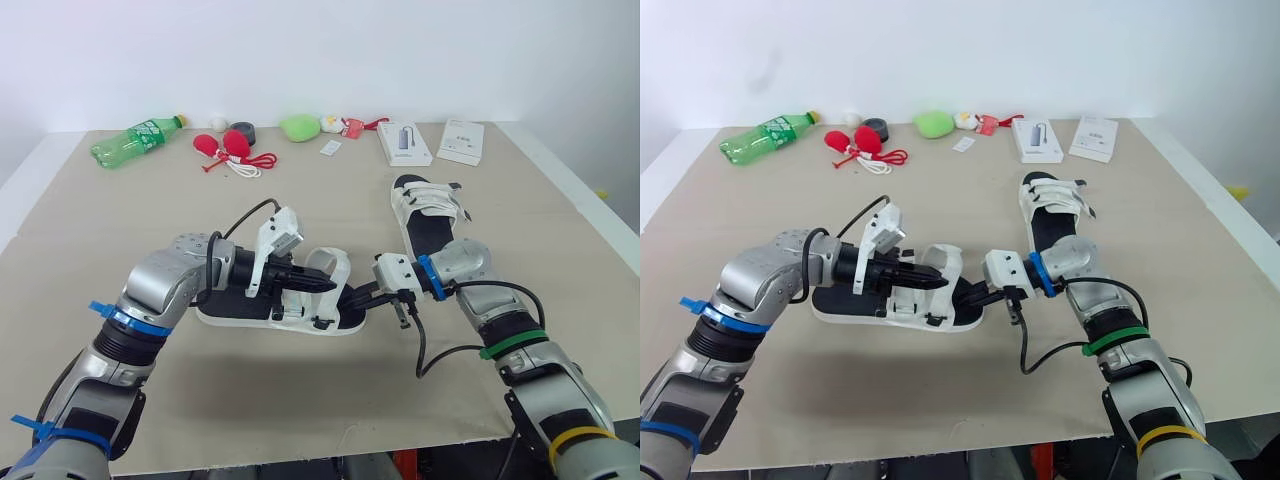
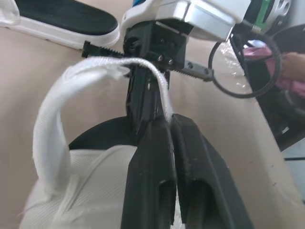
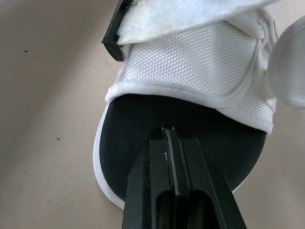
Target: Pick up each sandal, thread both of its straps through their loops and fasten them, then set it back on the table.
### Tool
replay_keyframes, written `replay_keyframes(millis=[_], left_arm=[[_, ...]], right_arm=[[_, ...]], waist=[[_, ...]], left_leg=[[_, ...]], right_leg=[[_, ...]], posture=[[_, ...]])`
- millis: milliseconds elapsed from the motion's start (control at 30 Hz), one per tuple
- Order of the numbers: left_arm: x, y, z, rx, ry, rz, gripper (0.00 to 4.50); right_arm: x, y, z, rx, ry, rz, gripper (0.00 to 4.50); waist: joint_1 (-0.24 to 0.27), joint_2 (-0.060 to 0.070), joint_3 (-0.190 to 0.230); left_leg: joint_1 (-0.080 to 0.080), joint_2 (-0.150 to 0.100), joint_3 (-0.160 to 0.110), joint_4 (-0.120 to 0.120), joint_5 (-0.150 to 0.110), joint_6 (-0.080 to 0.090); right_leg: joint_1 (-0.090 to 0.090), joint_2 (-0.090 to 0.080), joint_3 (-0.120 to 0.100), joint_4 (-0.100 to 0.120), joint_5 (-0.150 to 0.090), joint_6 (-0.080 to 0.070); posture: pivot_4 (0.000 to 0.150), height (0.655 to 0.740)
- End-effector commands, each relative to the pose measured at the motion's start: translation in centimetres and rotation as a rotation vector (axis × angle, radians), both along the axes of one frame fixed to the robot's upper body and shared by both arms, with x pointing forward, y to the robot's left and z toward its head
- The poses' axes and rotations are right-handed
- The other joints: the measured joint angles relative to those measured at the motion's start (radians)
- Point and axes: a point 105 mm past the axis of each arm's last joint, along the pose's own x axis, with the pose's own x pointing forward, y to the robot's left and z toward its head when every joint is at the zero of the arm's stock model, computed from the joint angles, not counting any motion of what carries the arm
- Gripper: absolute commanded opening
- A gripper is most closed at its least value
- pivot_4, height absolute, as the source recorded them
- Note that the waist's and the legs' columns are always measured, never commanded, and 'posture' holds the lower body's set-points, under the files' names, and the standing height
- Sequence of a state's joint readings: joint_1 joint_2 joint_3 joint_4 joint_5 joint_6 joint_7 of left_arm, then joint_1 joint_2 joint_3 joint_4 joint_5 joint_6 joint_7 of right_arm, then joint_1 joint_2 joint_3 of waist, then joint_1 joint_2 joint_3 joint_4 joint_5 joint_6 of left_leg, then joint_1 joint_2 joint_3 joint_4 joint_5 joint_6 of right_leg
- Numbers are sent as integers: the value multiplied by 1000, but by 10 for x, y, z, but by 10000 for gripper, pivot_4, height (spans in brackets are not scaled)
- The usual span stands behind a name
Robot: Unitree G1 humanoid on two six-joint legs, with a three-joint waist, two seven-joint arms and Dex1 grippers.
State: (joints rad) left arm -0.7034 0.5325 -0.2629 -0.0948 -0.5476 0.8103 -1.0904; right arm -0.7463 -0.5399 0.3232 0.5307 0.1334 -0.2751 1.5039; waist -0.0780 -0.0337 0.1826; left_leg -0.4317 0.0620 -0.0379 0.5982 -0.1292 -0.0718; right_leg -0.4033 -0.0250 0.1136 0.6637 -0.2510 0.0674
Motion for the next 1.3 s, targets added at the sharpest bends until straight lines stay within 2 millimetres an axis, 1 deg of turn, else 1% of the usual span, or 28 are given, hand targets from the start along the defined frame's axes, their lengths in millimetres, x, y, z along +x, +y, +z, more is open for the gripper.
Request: replay_keyframes(millis=[33, 100, 267, 433, 600, 667, 733, 767, 800, 833, 867, 900, 967, 1033, 1067, 1100, 1133, 1200, 1233, 1300], left_arm=[[-5, 4, 0, 16, -44, -16, 606], [-5, 6, -3, 16, -55, -5, 606], [-9, 8, 1, -38, -66, 14, 606], [-18, 7, -1, -50, -66, 4, 606], [-27, 9, -5, -3, -15, -30, 606], [-33, 10, -3, 5, 5, -53, 4516], [-37, 11, 1, 8, 5, -73, 11548], [-37, 11, 3, 7, -5, -74, 13488], [-38, 13, 6, 10, -10, -78, 18447], [-39, 15, 8, 14, -18, -83, 22302], [-39, 17, 11, 20, -32, -83, 24936], [-38, 20, 15, 29, -50, -77, 28812], [-39, 31, 35, -6, -53, -66, 28812], [-43, 38, 49, -39, -29, -62, 28812], [-51, 42, 54, -49, 8, -83, 28812], [-62, 47, 54, -49, 64, -108, 28812], [-73, 50, 51, -43, 117, -130, 28812], [-89, 55, 35, -16, 197, -137, 28812], [-93, 56, 30, -7, 213, -130, 28812], [-97, 55, 11, 21, 213, -79, 28812]], right_arm=[[0, -12, -19, -91, 38, -40, 0], [0, -12, -19, -91, 39, -40, 0], [-1, -11, -19, -91, 42, -38, 0], [0, -11, -20, -96, 40, -36, 0], [2, -10, -19, -99, 35, -31, 0], [3, -9, -19, -100, 34, -27, 0], [3, -9, -19, -101, 33, -25, 0], [3, -9, -19, -102, 33, -24, 0], [3, -9, -19, -103, 34, -24, 0], [2, -10, -20, -104, 34, -23, 0], [2, -10, -20, -106, 34, -23, 0], [2, -10, -20, -106, 35, -22, 0], [2, -10, -20, -107, 35, -22, 0], [2, -10, -20, -107, 36, -22, 0], [3, -10, -20, -107, 36, -22, 0], [3, -10, -20, -108, 37, -21, 0], [3, -11, -21, -109, 38, -21, 0], [3, -9, -21, -108, 41, -18, 0], [2, -9, -21, -107, 41, -16, 0], [2, -8, -22, -107, 43, -11, 0]], waist=[[0, 0, 0], [0, 0, 0], [0, 0, 0], [0, 0, 0], [-1, 0, 0], [-1, 0, 0], [-1, 0, 0], [-1, 0, 0], [-1, 0, 0], [-1, 0, 0], [-1, 0, 0], [-1, 0, 0], [-1, 0, 0], [-1, 0, 0], [-2, 0, 0], [-3, 0, 0], [-4, 0, 0], [-12, 0, 0], [-13, 0, 0], [-13, -1, 0]], left_leg=[[0, 0, 0, 0, 0, 0], [0, 0, 0, 0, 0, 0], [0, 0, 0, 0, 0, 0], [0, 0, 0, 0, 0, 0], [0, 0, 0, 0, 0, 0], [0, 0, 0, 0, 0, 0], [1, 0, 0, 0, 0, 0], [1, 0, 0, 0, 0, 0], [1, 0, 0, 0, 0, 0], [1, 0, 0, 0, 0, 0], [1, 0, 0, 0, 0, 0], [1, 0, 0, 0, 0, 0], [1, 0, 0, 0, 0, 0], [0, 0, 0, 0, 0, 0], [0, 0, 0, 0, 0, 0], [1, 0, 0, 0, 0, 0], [1, 0, 0, 0, 0, 0], [1, 0, 0, 0, 0, 0], [1, 0, 0, -1, 0, 0], [1, 0, 0, -2, 0, 0]], right_leg=[[0, 0, 0, 0, 0, 0], [0, 0, 0, 0, 0, 0], [0, 0, 0, 0, 0, 0], [0, 0, 0, 0, 0, 0], [0, 0, 0, 0, 0, 0], [0, 0, 1, 0, 0, 0], [0, 0, 1, 0, 0, 0], [0, 0, 1, 0, 0, 0], [0, 0, 1, 0, 0, 0], [0, 0, 1, 0, 0, 0], [0, 0, 1, 0, 0, 0], [0, 0, 1, 0, 0, 0], [0, 0, 1, 0, 0, 0], [-1, 0, 1, 0, 0, 0], [-1, 0, 1, 0, 0, 0], [-1, 0, 1, 0, 0, 0], [-1, -1, 1, 0, 0, 0], [-1, -1, 1, 0, 0, 0], [-1, -1, 1, 0, 0, -1], [-1, 0, 0, 0, 0, -1]], posture=[[1500, 7400], [1500, 7400], [1500, 7400], [1500, 7400], [1500, 7400], [1500, 7400], [1500, 7400], [1500, 7400], [1500, 7400], [1500, 7400], [1500, 7400], [1500, 7400], [1500, 7400], [1500, 7400], [1500, 7400], [1500, 7400], [1500, 7400], [1500, 7400], [1500, 7400], [1500, 7400]])
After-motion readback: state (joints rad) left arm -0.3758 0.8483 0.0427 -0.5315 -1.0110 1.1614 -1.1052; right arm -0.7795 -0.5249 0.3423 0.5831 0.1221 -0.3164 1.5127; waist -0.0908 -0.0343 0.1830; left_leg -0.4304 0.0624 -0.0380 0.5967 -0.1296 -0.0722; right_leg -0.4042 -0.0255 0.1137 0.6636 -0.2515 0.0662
